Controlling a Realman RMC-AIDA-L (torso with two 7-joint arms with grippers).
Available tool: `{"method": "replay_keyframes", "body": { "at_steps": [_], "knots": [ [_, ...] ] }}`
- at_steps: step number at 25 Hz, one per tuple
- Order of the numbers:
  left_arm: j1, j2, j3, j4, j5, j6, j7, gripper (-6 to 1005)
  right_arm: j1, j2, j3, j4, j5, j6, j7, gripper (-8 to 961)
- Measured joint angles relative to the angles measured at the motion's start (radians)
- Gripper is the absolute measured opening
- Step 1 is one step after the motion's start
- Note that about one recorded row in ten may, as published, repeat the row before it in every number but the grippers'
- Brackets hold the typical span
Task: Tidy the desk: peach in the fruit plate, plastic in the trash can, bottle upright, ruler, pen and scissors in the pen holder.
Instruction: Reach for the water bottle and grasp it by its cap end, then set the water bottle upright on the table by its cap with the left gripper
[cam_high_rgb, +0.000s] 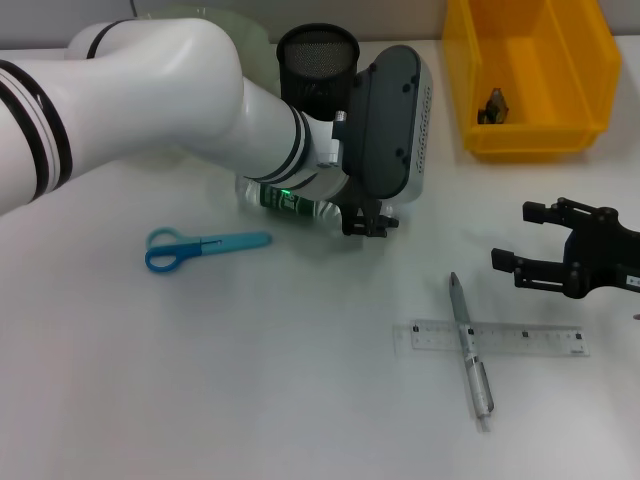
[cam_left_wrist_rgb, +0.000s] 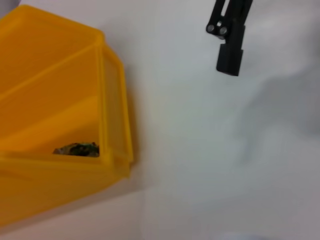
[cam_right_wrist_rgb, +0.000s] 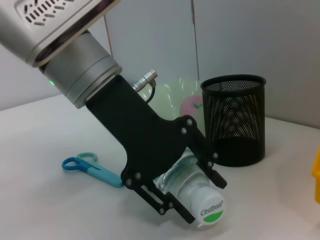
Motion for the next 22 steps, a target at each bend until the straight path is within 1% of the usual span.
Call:
{"method": "replay_keyframes", "body": {
  "at_steps": [3, 8, 13, 14, 15, 16, 17, 19, 20, 21, 22],
  "knots": [
    [0.008, 0.000, 0.013, 0.015, 0.002, 0.001, 0.000, 587, 0.000, 0.000, 0.000, -0.002, 0.001, 0.000, 0.000, 839],
    [0.029, 0.000, 0.022, 0.060, 0.024, 0.004, -0.018, 455, 0.000, 0.000, 0.000, -0.005, 0.002, 0.001, 0.000, 839],
    [0.077, 0.000, 0.001, 0.148, 0.081, 0.014, -0.102, 449, 0.000, -0.001, 0.001, -0.006, 0.002, 0.002, 0.000, 839],
    [0.085, 0.000, -0.015, 0.165, 0.093, 0.024, -0.124, 448, 0.000, -0.001, 0.001, -0.006, 0.002, 0.002, 0.000, 839],
    [0.095, 0.001, -0.056, 0.184, 0.106, 0.051, -0.157, 448, 0.000, -0.001, 0.002, -0.007, 0.002, 0.002, 0.000, 839],
    [0.099, 0.001, -0.079, 0.192, 0.108, 0.066, -0.170, 448, 0.000, -0.001, 0.002, -0.007, 0.002, 0.002, 0.000, 839],
    [0.099, 0.001, -0.079, 0.192, 0.108, 0.066, -0.170, 448, 0.000, -0.002, 0.002, -0.008, 0.002, 0.002, 0.000, 839],
    [0.114, 0.002, -0.144, 0.211, 0.104, 0.104, -0.194, 448, 0.001, -0.002, 0.001, -0.008, 0.002, 0.002, 0.000, 839],
    [0.134, 0.002, -0.215, 0.233, 0.098, 0.141, -0.205, 448, 0.001, -0.002, 0.002, -0.008, 0.002, 0.002, 0.000, 839],
    [0.134, 0.002, -0.215, 0.233, 0.098, 0.141, -0.205, 448, 0.001, -0.002, 0.002, -0.008, 0.002, 0.002, 0.000, 839],
    [0.144, 0.002, -0.252, 0.244, 0.093, 0.159, -0.207, 448, 0.001, -0.002, 0.002, -0.007, 0.002, 0.002, 0.000, 839]
  ]
}}
